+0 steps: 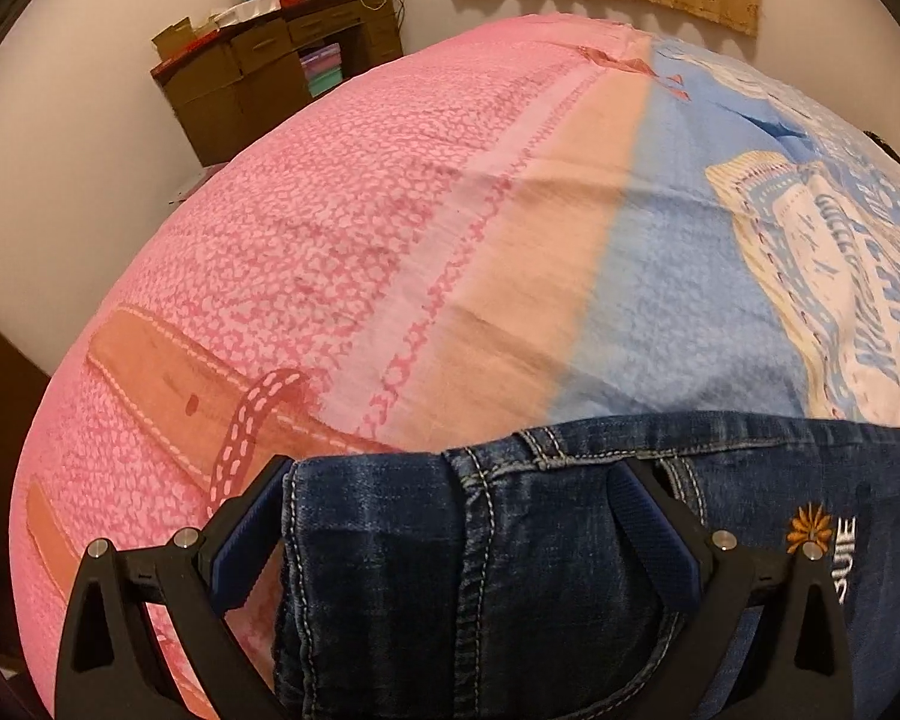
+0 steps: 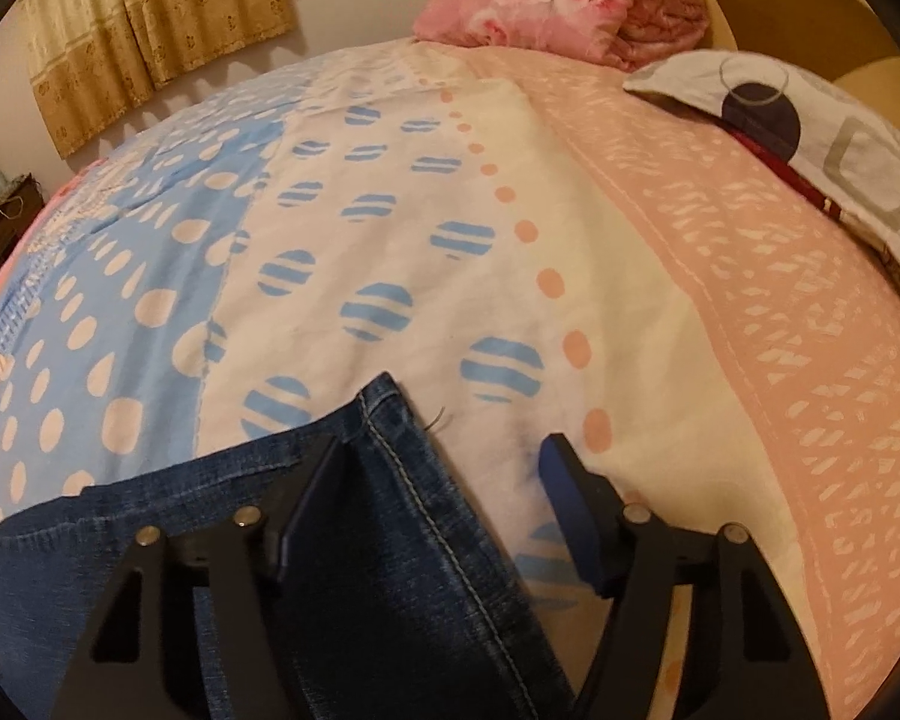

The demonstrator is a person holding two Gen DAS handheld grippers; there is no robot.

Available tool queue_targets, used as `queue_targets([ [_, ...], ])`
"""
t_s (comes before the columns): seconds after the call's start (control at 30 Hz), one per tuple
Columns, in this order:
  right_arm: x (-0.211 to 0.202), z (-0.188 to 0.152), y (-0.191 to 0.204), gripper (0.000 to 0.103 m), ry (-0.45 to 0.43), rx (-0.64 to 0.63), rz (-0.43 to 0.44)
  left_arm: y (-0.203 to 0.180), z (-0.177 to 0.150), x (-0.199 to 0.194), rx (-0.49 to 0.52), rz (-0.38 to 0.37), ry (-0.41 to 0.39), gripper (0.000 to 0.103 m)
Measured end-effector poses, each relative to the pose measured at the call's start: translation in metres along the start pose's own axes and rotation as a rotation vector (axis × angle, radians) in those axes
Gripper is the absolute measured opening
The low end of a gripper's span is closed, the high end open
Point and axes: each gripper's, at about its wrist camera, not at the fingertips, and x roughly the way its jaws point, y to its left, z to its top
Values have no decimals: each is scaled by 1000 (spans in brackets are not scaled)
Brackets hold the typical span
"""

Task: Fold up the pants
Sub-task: 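Lower the left tool to the jeans waistband while the right tool lowers to the leg hem, then close the left tool on the waistband while the right tool closes on the hem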

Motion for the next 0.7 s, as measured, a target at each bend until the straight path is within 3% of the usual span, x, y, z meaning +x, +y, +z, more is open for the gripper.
queue_targets([
  [0.1, -1, 0, 6, 66, -1, -49, -20, -2, 0, -2, 16, 3, -21, 101],
  [0.17, -5, 0, 6, 28, -23, -43, 24, -3, -2, -6, 25, 10, -45, 90],
  [0.2, -7, 1, 5, 16, -29, -43, 58, -4, -3, -9, 31, 15, -57, 86],
  [0.27, -7, 0, 5, 16, -32, -45, 71, -6, -5, -13, 47, 9, -76, 73],
  [0.33, -6, 0, 5, 17, -38, -50, 79, -9, -7, -14, 67, 4, -90, 69],
  [0.47, -2, 3, -4, 23, -47, 12, 128, -7, -6, -9, 63, -6, -81, 72],
  [0.63, 4, 11, 5, 37, -64, -16, 112, -10, 4, -2, 66, 4, -71, 80],
  [0.7, 8, 14, 10, 29, -49, -28, 96, -12, 2, -1, 70, 6, -73, 81],
])
